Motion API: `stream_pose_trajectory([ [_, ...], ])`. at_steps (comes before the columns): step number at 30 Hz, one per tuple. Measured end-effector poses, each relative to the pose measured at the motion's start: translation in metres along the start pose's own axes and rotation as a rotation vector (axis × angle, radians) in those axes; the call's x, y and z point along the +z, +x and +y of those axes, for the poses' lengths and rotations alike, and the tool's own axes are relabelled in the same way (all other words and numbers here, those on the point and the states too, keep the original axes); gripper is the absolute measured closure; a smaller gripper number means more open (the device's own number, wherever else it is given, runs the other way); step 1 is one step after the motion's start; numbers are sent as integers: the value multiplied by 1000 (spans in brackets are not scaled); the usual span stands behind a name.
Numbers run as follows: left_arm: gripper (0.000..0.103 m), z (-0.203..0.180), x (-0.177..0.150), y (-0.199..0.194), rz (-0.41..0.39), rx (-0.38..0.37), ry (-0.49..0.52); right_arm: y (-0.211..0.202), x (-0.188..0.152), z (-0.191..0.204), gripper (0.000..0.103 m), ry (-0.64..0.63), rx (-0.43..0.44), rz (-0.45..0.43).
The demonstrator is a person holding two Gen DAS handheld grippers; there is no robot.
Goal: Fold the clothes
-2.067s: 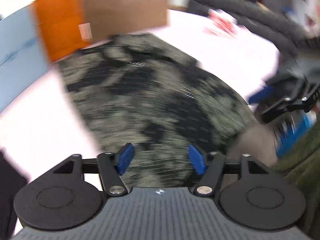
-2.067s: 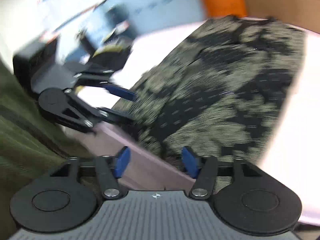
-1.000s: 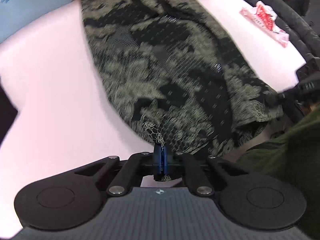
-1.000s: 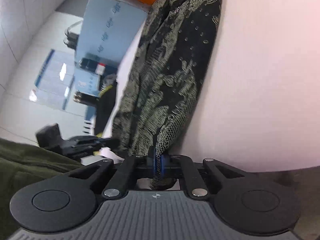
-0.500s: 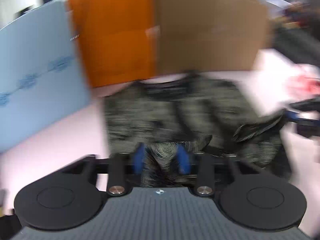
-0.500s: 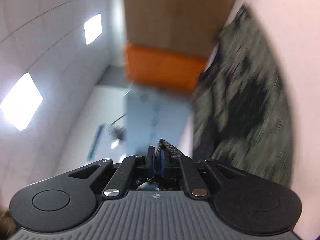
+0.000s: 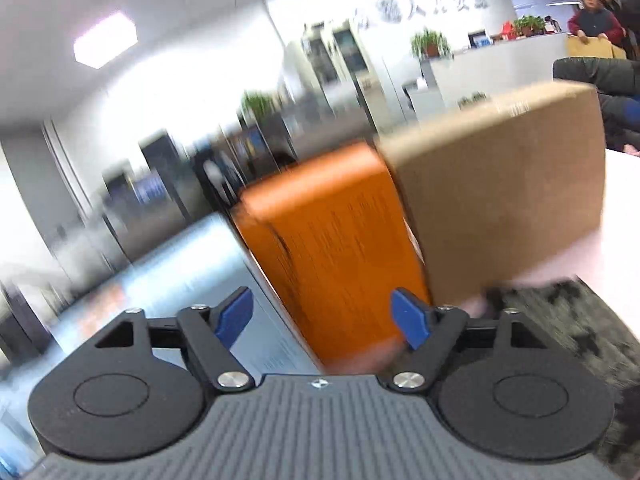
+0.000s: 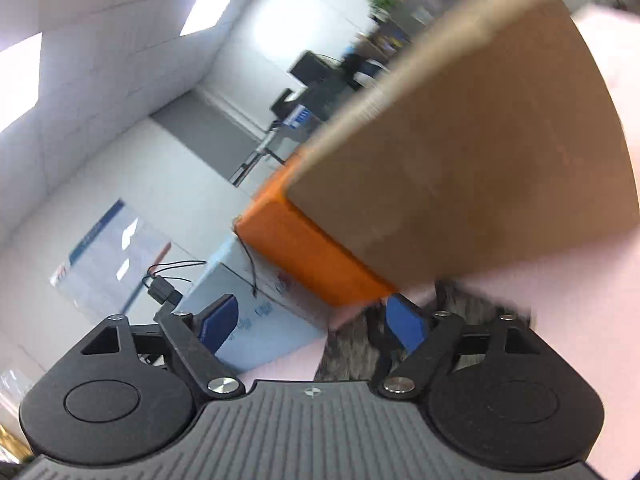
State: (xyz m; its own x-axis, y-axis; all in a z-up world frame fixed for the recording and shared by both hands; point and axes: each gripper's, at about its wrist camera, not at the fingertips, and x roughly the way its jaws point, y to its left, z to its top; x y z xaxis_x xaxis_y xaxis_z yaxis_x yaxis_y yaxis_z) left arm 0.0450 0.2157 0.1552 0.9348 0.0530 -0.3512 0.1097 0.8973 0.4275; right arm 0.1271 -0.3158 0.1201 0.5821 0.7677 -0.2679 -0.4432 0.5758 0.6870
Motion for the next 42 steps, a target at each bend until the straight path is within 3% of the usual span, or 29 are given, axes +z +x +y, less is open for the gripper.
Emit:
stream_pose_trajectory([
  [3, 20, 11, 26, -16, -90, 56, 62, -8, 47, 48, 10, -191, -13, -39],
  [5, 19, 16, 31, -22, -104, 81, 46, -12, 60, 73, 4, -287, -6, -69],
  [9, 19, 10, 6, -18, -7, 43, -5, -1, 47, 90, 0, -380, 21, -76],
  [13, 19, -15, -44, 14, 176, -41, -70, 34, 0, 64, 0, -395, -17, 25],
  [16, 19, -39, -80, 44, 274, -92, -138, 73, -43, 26, 0, -318, -58, 103],
  [20, 20, -65, -109, 79, 378, -126, -187, 113, -97, -23, 0, -229, -134, 224],
  [26, 20, -83, -140, 103, 477, -166, -238, 146, -161, -52, 0, -255, -196, 401],
  [32, 20, -88, -153, 121, 530, -174, -244, 146, -188, -74, 0, -188, -233, 401],
  [42, 20, -87, -156, 156, 529, -178, -236, 159, -149, -99, 0, -161, -305, 263],
])
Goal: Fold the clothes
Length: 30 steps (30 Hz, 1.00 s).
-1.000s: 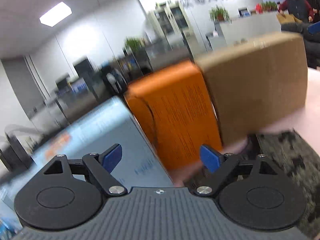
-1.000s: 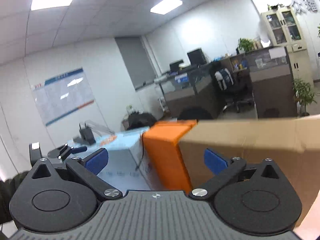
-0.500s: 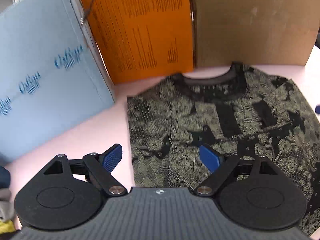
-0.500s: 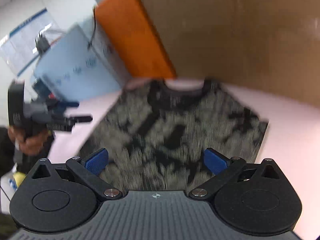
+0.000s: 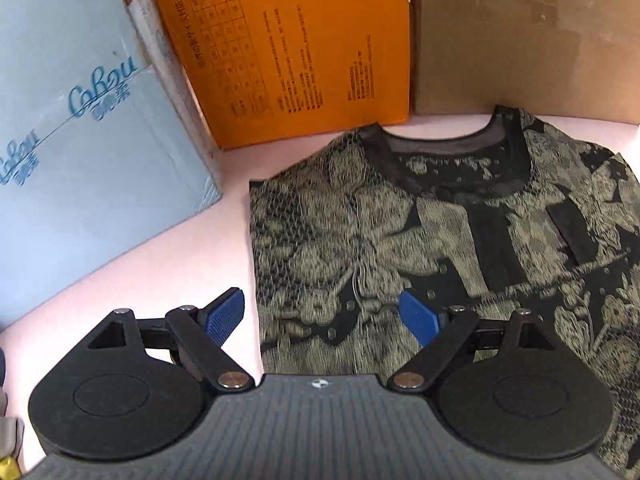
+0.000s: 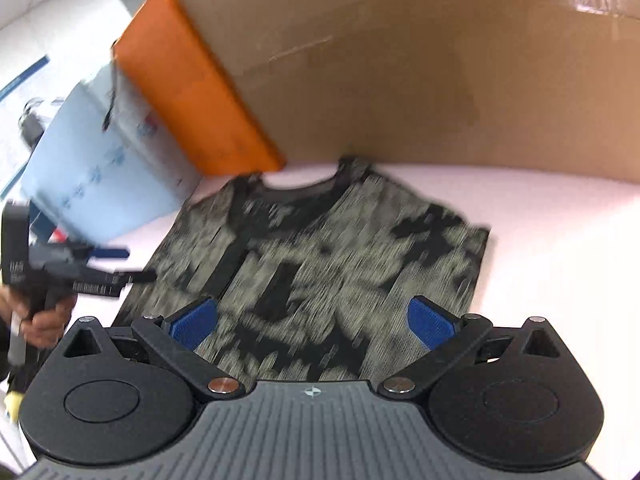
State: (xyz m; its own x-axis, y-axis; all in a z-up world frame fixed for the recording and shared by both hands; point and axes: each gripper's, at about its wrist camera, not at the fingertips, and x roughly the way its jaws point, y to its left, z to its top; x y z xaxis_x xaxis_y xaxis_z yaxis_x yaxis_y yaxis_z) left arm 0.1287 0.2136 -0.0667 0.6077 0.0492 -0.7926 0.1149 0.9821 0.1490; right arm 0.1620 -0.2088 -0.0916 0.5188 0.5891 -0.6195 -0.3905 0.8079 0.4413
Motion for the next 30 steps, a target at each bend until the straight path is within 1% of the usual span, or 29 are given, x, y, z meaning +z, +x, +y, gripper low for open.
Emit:
stream_pose_trajectory([
  [3, 20, 3, 5, 7, -60, -29, 20, 7, 14, -4, 0, -52, -26, -35],
  [6, 20, 6, 14, 18, -109, -49, 37, 18, 26, -2, 0, -181, -62, -52],
  [9, 20, 8, 25, 33, -147, -48, 57, 34, 37, -8, 0, -269, -64, -52],
  [14, 20, 16, 47, 60, -167, -106, 83, 67, 55, -23, 0, -357, 5, -3],
  [17, 20, 19, 56, 74, -173, -137, 105, 86, 65, -31, 1, -368, 39, 23],
  [19, 20, 21, 61, 82, -173, -178, 138, 96, 72, -35, 1, -375, 71, 44],
  [21, 20, 19, 63, 90, -172, -189, 184, 105, 77, -39, 3, -383, 94, 66],
  [23, 18, 18, 64, 95, -188, -197, 193, 111, 77, -40, 1, -397, 134, 98],
  [25, 20, 16, 65, 98, -203, -210, 195, 111, 75, -40, 2, -413, 141, 96],
  [26, 42, 15, 65, 97, -215, -227, 194, 109, 75, -41, 9, -410, 139, 94],
  [27, 77, 12, 66, 95, -214, -240, 192, 107, 77, -43, 19, -391, 125, 82],
  [28, 91, 10, 67, 93, -213, -253, 191, 105, 79, -45, 59, -370, 111, 69],
  [29, 101, 4, 69, 90, -207, -247, 206, 105, 82, -47, 101, -339, 96, 72],
  [30, 101, 1, 69, 84, -224, -245, 224, 104, 84, -48, 99, -320, 77, 81],
])
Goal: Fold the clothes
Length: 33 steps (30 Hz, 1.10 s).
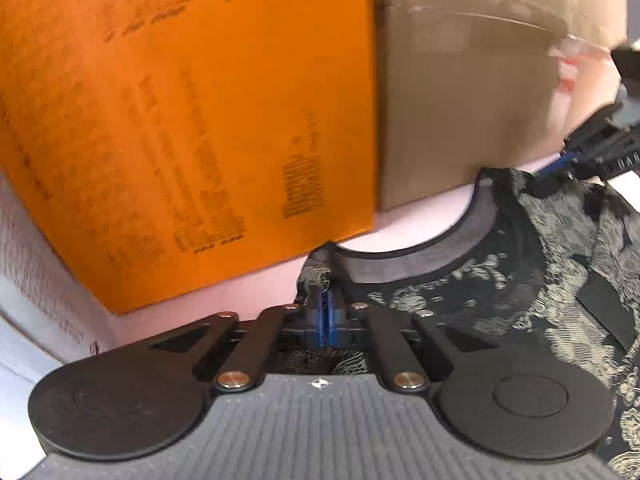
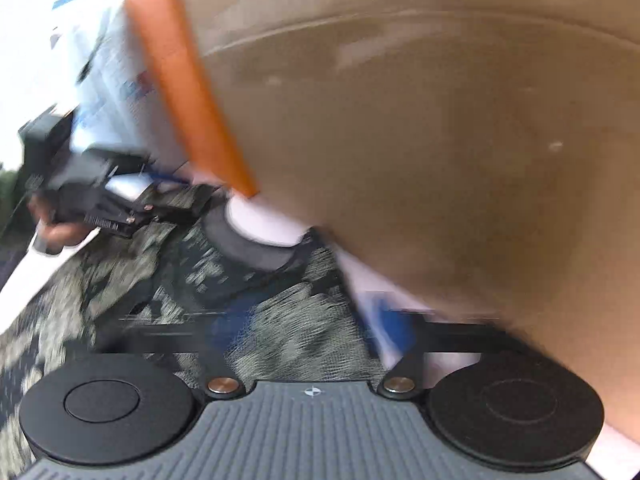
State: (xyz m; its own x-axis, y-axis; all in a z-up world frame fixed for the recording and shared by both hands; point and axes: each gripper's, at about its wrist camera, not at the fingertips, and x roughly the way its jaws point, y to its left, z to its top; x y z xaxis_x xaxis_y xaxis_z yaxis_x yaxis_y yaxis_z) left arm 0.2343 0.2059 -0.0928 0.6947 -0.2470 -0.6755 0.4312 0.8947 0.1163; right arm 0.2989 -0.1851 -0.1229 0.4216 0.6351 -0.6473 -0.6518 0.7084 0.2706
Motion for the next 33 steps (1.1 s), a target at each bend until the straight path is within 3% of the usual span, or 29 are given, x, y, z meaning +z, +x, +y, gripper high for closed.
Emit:
stream_pose_trajectory([
  [4, 101, -12, 9, -27, -55, 16, 38, -13, 3, 6, 100, 47, 61, -15],
  [8, 101, -23, 10, -82, -128, 33, 86, -48, 3, 33, 100, 49, 132, -59],
  [14, 101, -54, -32, -190, -199, 73, 221, -127, -18, 103, 100, 12, 229, -126],
  [18, 101, -81, -88, -240, -151, 77, 278, -168, -60, 162, 100, -35, 255, -108],
  [22, 98, -103, -147, -263, -23, 32, 286, -174, -122, 202, 99, -33, 231, -13],
  [25, 97, -112, -175, -275, 38, 12, 266, -170, -165, 218, 87, 13, 201, 47],
  [28, 84, -106, -185, -295, 35, 25, 216, -179, -191, 226, 63, 54, 172, 44],
  [30, 73, -99, -187, -306, 21, 41, 172, -187, -193, 228, 59, 70, 161, 11],
  [33, 68, -96, -181, -315, -16, 82, 98, -195, -192, 228, 51, 91, 136, -55],
])
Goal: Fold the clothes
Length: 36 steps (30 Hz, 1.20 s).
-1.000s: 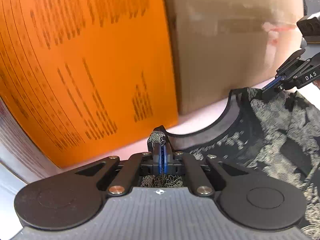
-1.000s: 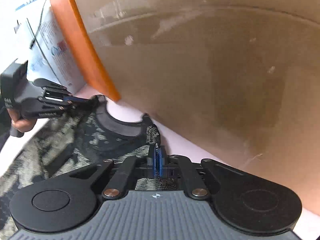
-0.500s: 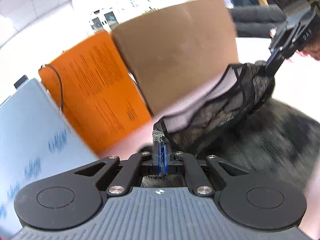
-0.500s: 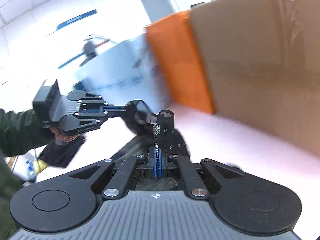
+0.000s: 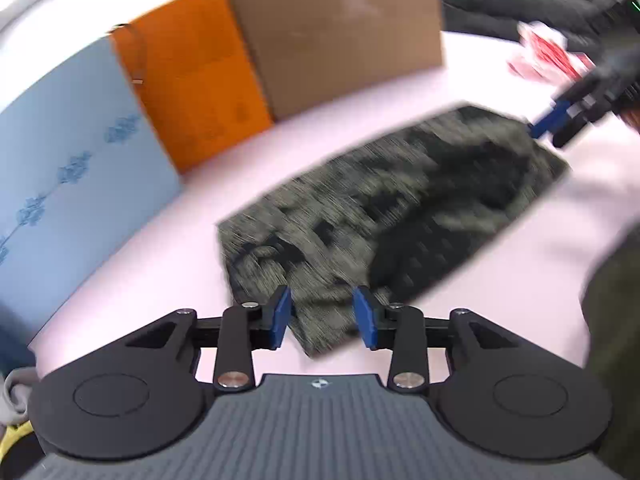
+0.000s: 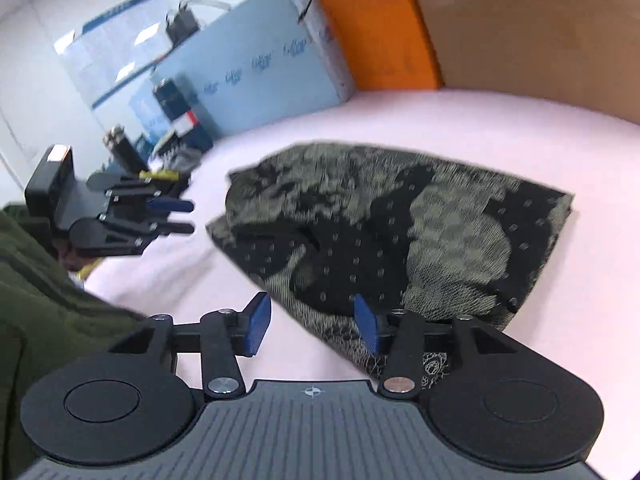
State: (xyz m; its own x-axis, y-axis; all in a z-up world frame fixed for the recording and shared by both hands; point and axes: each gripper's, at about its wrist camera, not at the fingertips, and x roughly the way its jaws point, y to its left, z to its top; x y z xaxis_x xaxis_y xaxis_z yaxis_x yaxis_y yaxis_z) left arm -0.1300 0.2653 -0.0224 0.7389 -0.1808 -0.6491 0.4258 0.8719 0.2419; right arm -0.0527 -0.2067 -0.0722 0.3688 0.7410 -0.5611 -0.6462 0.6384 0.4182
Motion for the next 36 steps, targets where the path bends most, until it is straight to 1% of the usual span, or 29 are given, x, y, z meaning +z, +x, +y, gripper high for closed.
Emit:
stream_pose_trajectory([
  [1, 67, 0, 6, 4, -11, 14, -24, -1, 3, 0, 47, 2, -12, -26],
  [3, 64, 1, 16, 13, -26, 76, -53, 1, 6, -1, 45, 8, -26, -73],
  [4, 64, -3, 21, 21, -18, 111, -58, 4, 9, -2, 44, 14, -36, -95],
  [6, 63, -10, 32, 38, -3, 180, -68, 13, 14, -1, 38, 28, -67, -137],
  [8, 63, -18, 43, 53, 11, 186, -72, 24, 17, 0, 37, 41, -133, -160],
  [11, 61, -36, 54, 77, 41, 204, -47, 41, 21, 1, 37, 49, -244, -184],
  [12, 60, -41, 55, 83, 45, 188, -46, 46, 22, 1, 37, 50, -277, -191],
  [14, 58, -50, 56, 92, 52, 139, -44, 55, 22, -1, 32, 60, -324, -198],
  [16, 55, -59, 55, 97, 62, 79, -17, 60, 21, -5, 30, 72, -332, -190],
  [19, 52, -70, 49, 99, 78, 8, 40, 64, 18, -8, 23, 77, -337, -165],
  [22, 49, -75, 43, 95, 74, -9, 71, 67, 13, -11, 22, 74, -356, -143],
  [26, 46, -70, 39, 88, 92, -49, 67, 73, 1, -10, 16, 9, -409, -106],
  [28, 44, -65, 37, 82, 92, -68, 62, 75, -6, -6, 12, -39, -430, -98],
  [29, 43, -61, 35, 78, 85, -72, 60, 75, -8, -5, 11, -44, -436, -95],
  [31, 40, -51, 35, 70, 66, -72, 38, 74, -11, -2, 8, -48, -445, -90],
  [32, 37, -45, 36, 67, 57, -71, 23, 71, -12, -2, 7, -37, -446, -101],
  [35, 36, -32, 44, 57, 27, -43, -27, 61, -15, -3, 6, -2, -446, -142],
  [36, 31, -29, 47, 55, 14, -26, -42, 58, -16, -3, 6, 9, -446, -155],
])
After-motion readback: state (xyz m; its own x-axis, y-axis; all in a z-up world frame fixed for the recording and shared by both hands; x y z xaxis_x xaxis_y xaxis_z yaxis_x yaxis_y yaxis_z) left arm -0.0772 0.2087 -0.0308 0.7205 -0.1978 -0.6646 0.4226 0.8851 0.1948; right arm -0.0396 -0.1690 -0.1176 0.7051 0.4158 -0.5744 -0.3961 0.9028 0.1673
